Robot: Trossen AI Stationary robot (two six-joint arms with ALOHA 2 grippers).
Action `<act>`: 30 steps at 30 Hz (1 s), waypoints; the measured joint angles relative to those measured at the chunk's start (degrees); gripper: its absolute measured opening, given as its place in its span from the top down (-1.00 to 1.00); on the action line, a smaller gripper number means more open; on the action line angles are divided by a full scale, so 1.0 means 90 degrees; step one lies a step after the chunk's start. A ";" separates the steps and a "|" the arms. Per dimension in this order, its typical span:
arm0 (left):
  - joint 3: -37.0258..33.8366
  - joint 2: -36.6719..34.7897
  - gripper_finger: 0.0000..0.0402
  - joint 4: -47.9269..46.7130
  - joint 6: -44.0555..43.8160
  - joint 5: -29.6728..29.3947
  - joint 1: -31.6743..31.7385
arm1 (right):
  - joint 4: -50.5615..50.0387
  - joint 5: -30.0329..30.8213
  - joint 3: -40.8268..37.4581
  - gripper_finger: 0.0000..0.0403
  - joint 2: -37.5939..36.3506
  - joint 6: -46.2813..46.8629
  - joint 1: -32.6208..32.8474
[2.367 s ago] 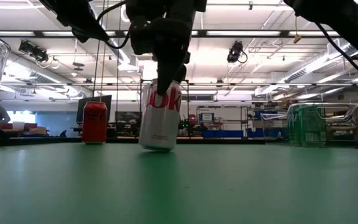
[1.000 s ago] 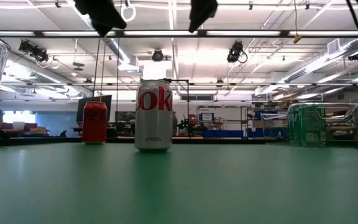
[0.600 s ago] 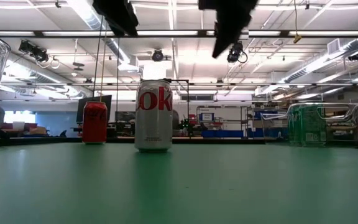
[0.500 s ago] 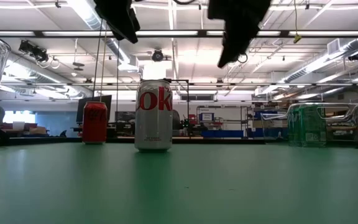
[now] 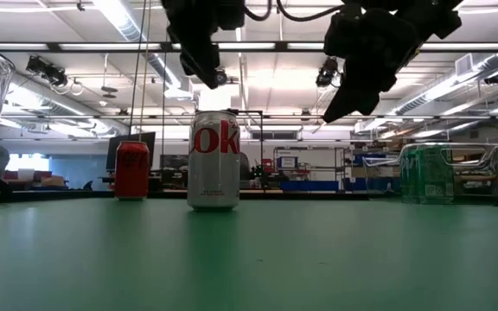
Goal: Sort soda cans
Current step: Put the red-silver soda can into the bottom left transparent bin
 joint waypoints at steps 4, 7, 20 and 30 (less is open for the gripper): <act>0.0495 0.0485 -0.11 -0.0289 -0.0299 0.0011 0.0002 | -0.0002 -0.0011 -0.0028 0.98 0.0053 -0.0035 0.0073; 0.0662 0.0801 -0.34 -0.0542 -0.0331 0.0012 0.0000 | 0.0027 -0.0144 -0.0033 1.00 0.0053 -0.0122 0.0128; 0.0638 0.1073 -0.57 -0.0607 -0.0277 -0.0027 0.0005 | 0.0043 -0.0178 -0.0033 1.00 0.0056 -0.0234 0.0257; 0.0242 0.1073 -0.57 -0.0128 -0.0267 -0.0099 0.0007 | 0.0073 -0.0180 -0.0033 1.00 0.0056 -0.0235 0.0257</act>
